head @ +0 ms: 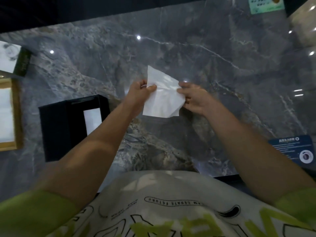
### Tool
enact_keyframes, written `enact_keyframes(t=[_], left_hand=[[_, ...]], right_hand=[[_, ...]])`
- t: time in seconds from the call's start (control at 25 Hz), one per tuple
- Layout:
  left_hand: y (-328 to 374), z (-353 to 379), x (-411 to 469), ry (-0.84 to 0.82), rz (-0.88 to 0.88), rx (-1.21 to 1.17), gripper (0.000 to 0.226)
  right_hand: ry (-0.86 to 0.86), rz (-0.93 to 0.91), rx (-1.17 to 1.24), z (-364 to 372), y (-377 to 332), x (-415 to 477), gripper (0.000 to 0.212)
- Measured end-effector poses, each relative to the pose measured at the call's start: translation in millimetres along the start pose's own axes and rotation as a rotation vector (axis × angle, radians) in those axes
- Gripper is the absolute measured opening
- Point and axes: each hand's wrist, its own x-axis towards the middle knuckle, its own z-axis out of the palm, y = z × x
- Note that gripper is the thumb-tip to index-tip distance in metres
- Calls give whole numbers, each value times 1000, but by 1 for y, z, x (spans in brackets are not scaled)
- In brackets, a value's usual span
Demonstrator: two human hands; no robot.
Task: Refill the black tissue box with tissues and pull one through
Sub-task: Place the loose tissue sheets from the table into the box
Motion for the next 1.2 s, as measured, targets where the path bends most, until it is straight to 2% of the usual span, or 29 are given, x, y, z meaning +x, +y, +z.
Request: enact_keyframes(t=[0.12, 0.2, 0.32, 0.44, 0.84, 1.04, 1.2], left_hand=[[-15, -24, -26, 35, 6, -65, 10], [-25, -43, -42, 65, 25, -75, 7], [-33, -75, -67, 96, 95, -96, 7], [-40, -107, -88, 108, 173, -108, 9], [-62, -208, -137, 248, 228, 78, 49], [-75, -250, -147, 262, 340, 305, 19], [-81, -265, -149, 272, 352, 351, 15]], right_hand=[[-16, -86, -154, 13, 18, -16, 42], [-26, -173, -228, 25, 29, -28, 45], [-129, -269, -360, 47, 49, -44, 39], [-159, -309, -497, 71, 67, -54, 34], [-206, -411, -706, 154, 112, -74, 25], [-236, -447, -820, 192, 126, -81, 25], [-236, -470, -954, 210, 134, -81, 23]])
